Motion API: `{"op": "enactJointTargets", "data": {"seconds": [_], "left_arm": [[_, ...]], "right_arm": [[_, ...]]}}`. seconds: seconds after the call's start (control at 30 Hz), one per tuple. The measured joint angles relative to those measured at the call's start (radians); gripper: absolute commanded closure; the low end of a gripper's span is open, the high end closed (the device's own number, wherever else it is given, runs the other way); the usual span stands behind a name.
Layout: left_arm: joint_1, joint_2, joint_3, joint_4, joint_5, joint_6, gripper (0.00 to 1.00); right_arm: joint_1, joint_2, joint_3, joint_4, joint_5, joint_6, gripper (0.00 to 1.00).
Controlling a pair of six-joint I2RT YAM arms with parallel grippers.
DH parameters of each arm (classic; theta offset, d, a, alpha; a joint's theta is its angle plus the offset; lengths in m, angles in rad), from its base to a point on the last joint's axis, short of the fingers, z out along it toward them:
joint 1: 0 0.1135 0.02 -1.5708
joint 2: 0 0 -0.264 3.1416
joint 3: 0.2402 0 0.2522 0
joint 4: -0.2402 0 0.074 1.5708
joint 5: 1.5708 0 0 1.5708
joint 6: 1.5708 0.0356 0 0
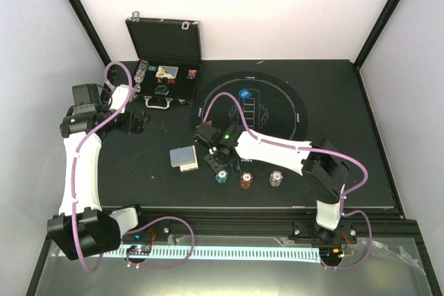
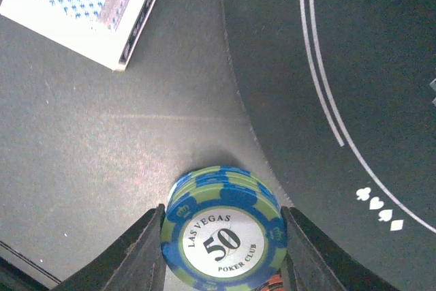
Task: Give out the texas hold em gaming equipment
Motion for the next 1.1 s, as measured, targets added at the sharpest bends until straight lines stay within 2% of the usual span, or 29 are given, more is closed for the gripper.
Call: {"op": "enactJointTargets", "data": {"seconds": [0.23, 0.53, 0.77, 1.1], "left_arm": [[0.0, 0.0, 0.0, -0.003, 0.003, 0.0, 0.01], [0.002, 0.0, 0.0, -0.021, 0.015, 0.0, 0.01], [0.002, 0.0, 0.0, -0.029, 0.023, 0.0, 0.01], [0.002, 0.0, 0.0, -0.031, 0.026, 0.0, 0.01]], "right_arm": [[-0.092, 0.016, 0.117, -0.031, 0.014, -0.023, 0.84], [-0.231, 0.296, 0.405, -0.033, 0.022, -0.063, 0.85], [-0.235, 0.431, 0.436, -0.045, 0.017, -0.07, 0.85], [-0.236, 0.449, 0.444, -0.034, -0.006, -0.07, 0.84]]}}
